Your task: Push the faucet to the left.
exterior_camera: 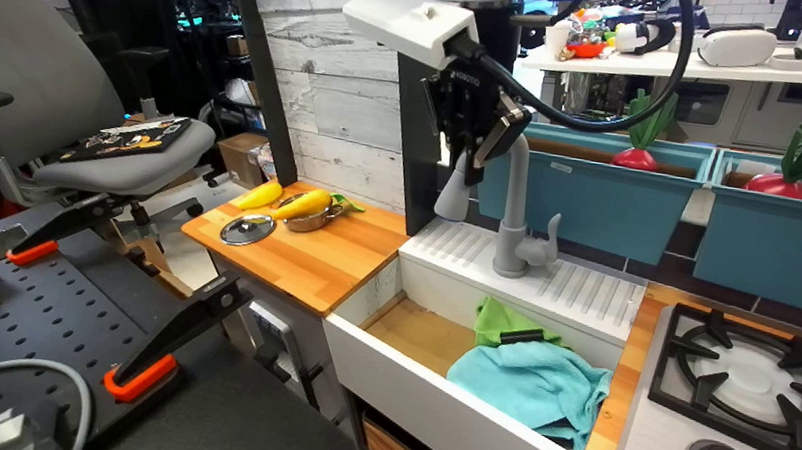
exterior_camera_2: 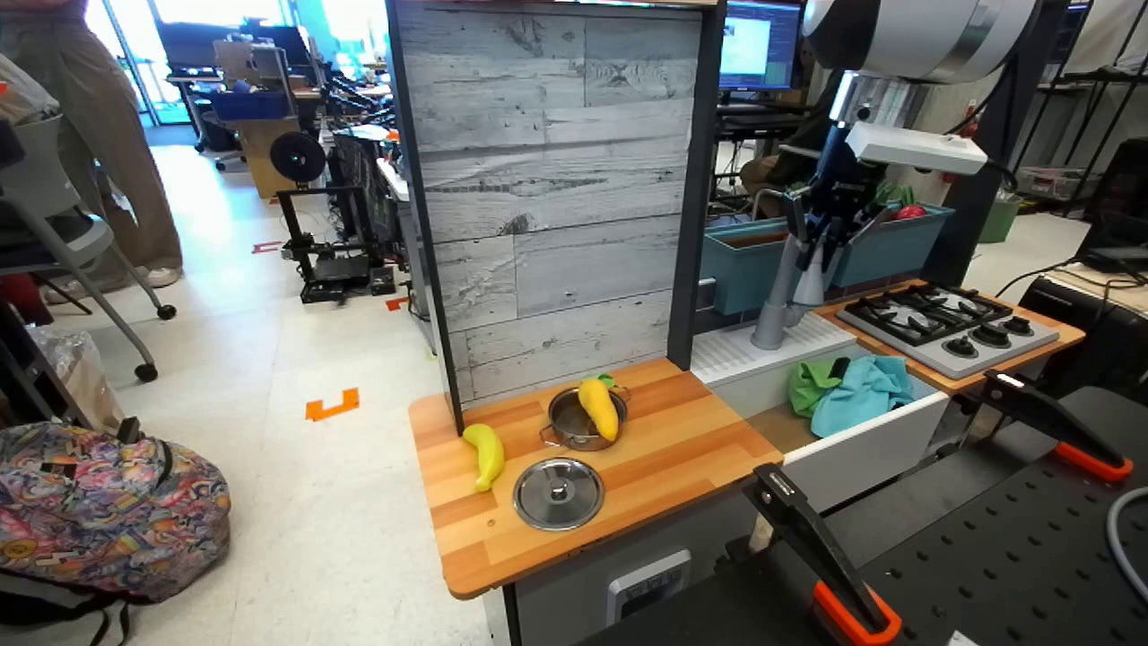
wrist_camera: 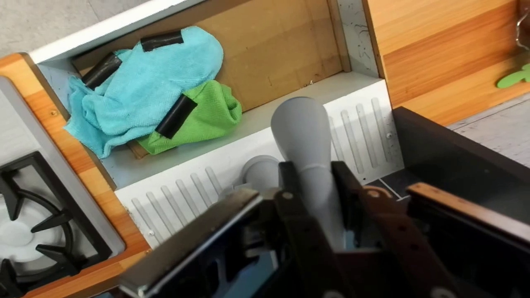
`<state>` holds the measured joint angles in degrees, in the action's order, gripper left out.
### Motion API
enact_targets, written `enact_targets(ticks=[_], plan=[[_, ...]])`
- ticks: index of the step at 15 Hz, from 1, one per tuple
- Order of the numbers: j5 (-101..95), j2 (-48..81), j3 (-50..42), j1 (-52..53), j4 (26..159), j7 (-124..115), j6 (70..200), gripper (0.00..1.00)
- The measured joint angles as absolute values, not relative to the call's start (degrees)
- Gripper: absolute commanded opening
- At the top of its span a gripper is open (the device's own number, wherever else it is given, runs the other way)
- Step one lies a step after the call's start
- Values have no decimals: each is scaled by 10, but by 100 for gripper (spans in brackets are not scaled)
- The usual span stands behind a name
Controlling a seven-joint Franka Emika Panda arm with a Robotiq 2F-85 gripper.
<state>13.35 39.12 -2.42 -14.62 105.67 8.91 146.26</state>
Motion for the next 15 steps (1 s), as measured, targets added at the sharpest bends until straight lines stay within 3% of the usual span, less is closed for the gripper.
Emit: enact_targets(ticks=[15], plan=[[229, 415, 24, -164, 1018, 32, 1472, 2]])
